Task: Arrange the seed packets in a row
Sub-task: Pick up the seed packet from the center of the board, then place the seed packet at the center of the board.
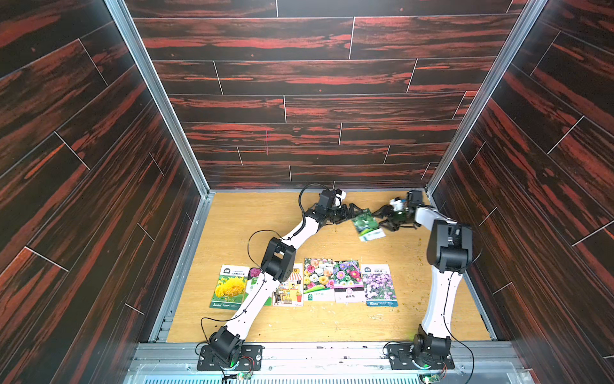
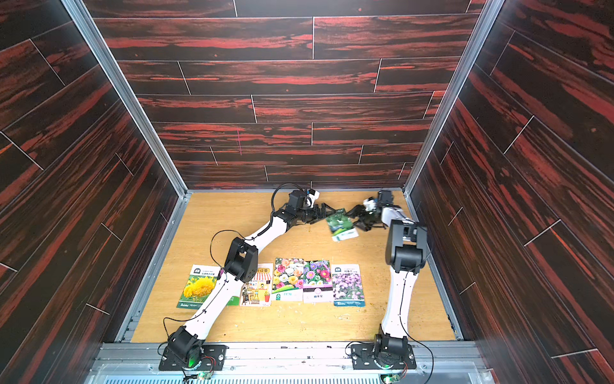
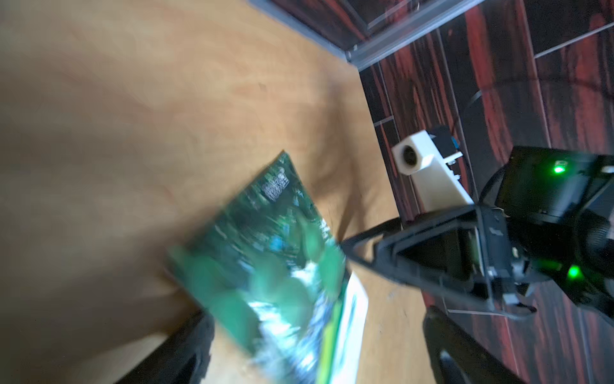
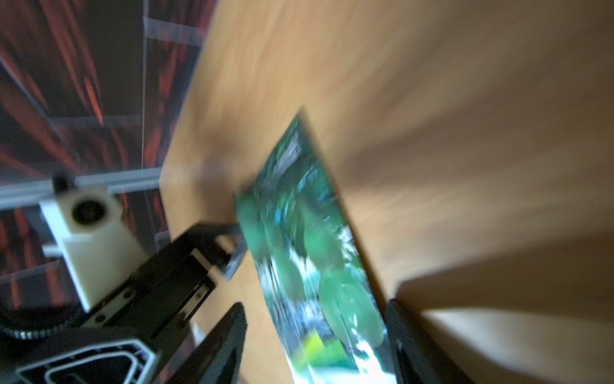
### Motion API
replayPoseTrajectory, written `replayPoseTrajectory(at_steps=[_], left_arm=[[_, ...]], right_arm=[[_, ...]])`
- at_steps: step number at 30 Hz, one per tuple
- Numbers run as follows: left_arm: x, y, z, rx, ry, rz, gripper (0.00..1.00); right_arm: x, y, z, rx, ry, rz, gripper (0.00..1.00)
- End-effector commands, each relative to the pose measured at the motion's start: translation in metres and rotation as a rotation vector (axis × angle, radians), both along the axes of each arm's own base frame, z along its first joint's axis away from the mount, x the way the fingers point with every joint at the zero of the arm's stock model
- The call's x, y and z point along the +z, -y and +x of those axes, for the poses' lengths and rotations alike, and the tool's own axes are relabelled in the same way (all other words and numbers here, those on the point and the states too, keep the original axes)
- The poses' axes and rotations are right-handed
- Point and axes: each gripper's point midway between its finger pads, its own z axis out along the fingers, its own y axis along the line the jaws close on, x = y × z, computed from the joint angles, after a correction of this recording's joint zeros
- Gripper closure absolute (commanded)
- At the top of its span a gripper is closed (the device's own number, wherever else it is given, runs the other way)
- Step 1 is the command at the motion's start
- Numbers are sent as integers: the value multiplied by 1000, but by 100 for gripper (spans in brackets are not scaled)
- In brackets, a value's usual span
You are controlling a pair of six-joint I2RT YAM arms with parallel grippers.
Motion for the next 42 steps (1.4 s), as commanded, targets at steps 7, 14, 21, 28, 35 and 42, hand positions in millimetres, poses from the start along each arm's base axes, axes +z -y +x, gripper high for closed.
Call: replayPoseTrajectory(at_steps=[7, 14, 21, 28, 35, 42], left_arm=[[13, -16, -59, -82, -163, 59, 22], [46, -32, -51, -33, -66, 77, 96], [92, -36, -49, -28, 14, 30, 100], [110, -23, -91, 23, -172, -48, 100], [83, 40, -191, 2, -267, 34, 100], [63, 103, -236, 54, -271, 98, 100]], right_arm=[[-8, -34, -56, 61, -108, 144, 40], [14, -32, -61, 38, -39, 168, 42], [54, -20, -77, -10, 57, 212, 41], [99, 20, -122, -173, 86, -50, 40], [133, 102, -179, -532, 91, -179, 39], [124, 131, -213, -626, 73, -278, 37]])
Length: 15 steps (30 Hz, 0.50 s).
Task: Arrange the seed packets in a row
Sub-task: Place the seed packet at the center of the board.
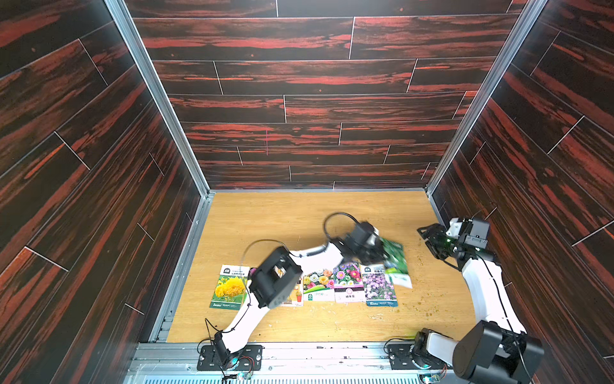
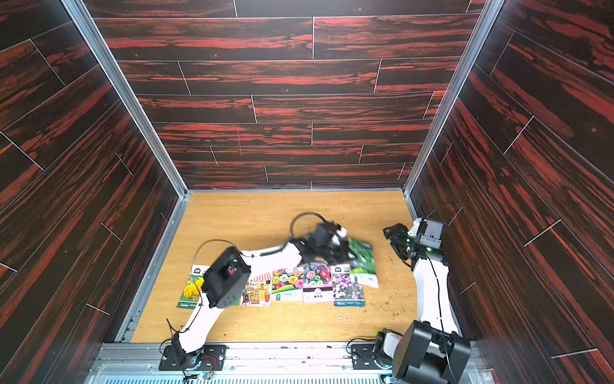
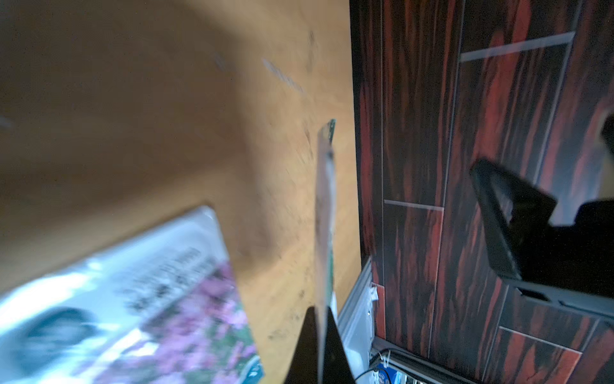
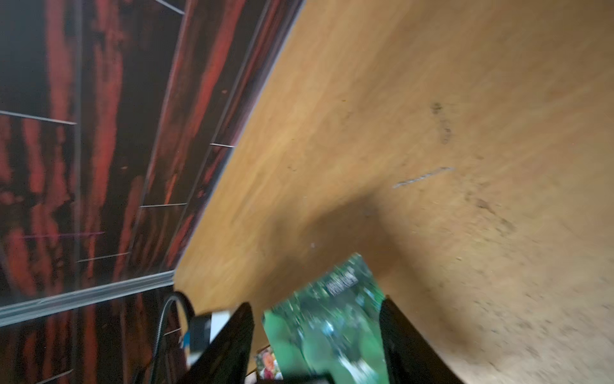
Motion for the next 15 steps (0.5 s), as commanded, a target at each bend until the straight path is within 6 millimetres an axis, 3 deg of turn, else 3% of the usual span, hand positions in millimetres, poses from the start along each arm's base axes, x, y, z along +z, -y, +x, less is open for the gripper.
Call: replayPoseTrajectory(at_steps=[1, 8, 15], left_arm=[[1, 15, 19, 111, 15, 28, 100], [-29, 60, -5, 77, -33, 147, 100], [-58, 56, -23, 106, -78, 249, 100]], right_arm=[[-25, 11, -27, -68, -91, -33, 37], [-55, 26, -44, -109, -149, -30, 36], [-84, 53, -57, -180, -188, -12, 36]])
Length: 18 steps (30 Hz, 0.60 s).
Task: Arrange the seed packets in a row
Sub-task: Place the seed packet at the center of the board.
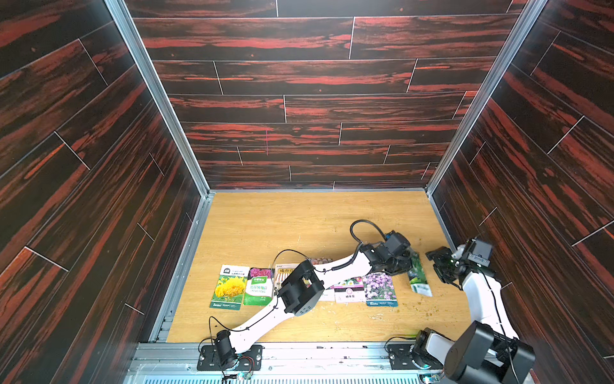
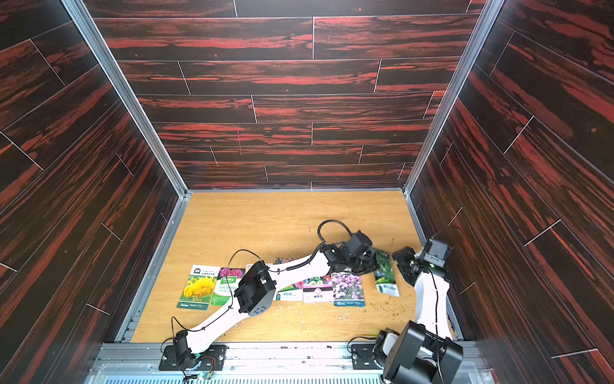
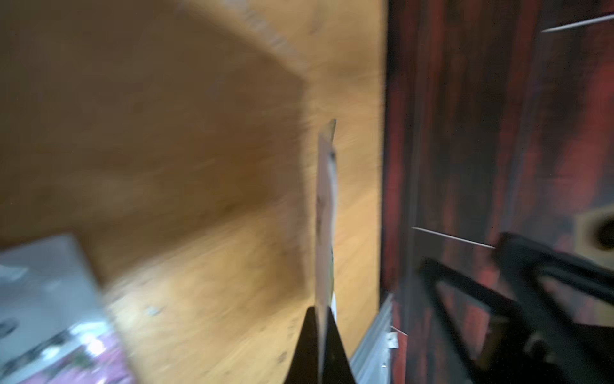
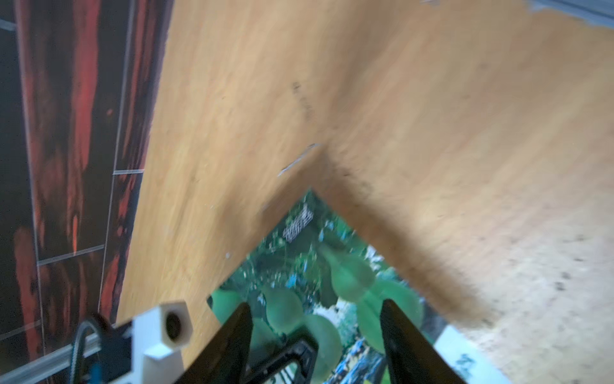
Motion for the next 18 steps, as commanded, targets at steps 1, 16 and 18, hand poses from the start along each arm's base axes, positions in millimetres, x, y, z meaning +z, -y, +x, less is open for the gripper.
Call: replayPoseTrajectory(at_steps=[1, 16, 18], left_arm=[[-17, -13, -10, 35, -39, 93, 100], [-7, -28, -20, 27, 27, 133, 46], [2, -25, -21, 16, 43, 122, 38]], right_arm=[[-16, 7, -5, -4, -17, 14, 36], [-42, -4, 3, 52, -23, 125, 37], [-44, -5, 3, 55, -28, 133, 37]])
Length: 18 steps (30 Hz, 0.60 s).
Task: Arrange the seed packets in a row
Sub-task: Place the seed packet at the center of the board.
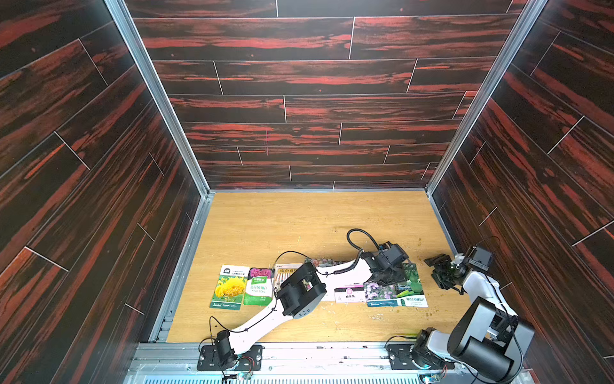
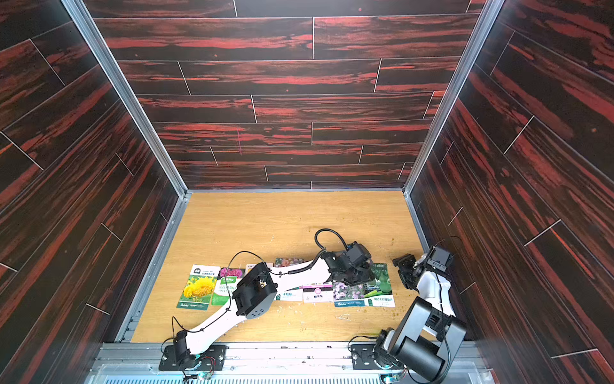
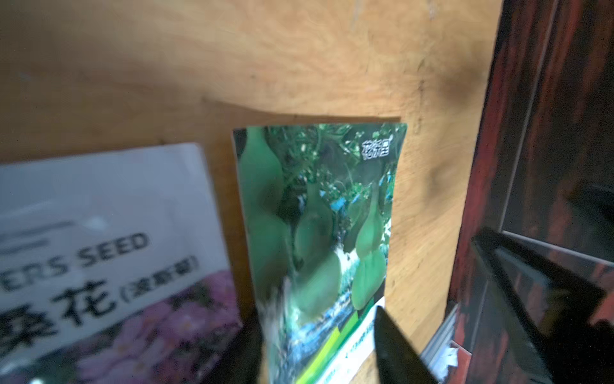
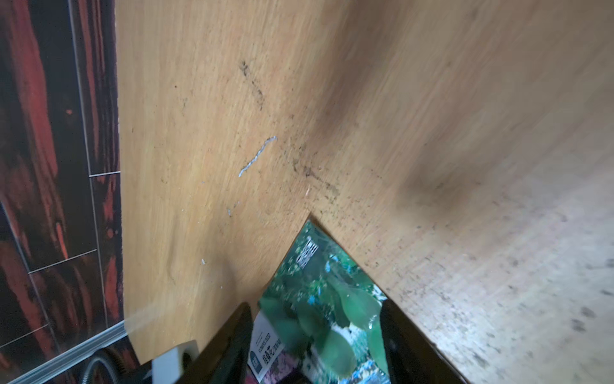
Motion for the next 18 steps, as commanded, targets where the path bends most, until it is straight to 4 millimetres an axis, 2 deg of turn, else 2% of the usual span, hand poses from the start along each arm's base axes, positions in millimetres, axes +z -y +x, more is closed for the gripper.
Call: replayPoseTrajectory(at_steps=[1, 5, 6, 7, 14, 18], left_arm=[[46, 3, -2, -24, 68, -36, 36], [69, 10, -3, -66, 137, -40, 35], [75, 11, -4, -76, 149, -44, 30], [80, 13, -5, -86, 163, -52, 1], [122, 14, -7, -133, 269, -60, 0], [141, -15, -8, -181, 362, 41, 0]], right_arm=[[-5, -7, 0, 29, 3, 34, 37], [-12, -10, -2, 36, -10, 47, 37], [-13, -11, -3, 38, -14, 46, 37], [-14, -11, -3, 38, -16, 49, 37], [-13, -10, -1, 40, -16, 46, 37], [-15, -13, -1, 48, -20, 55, 37]])
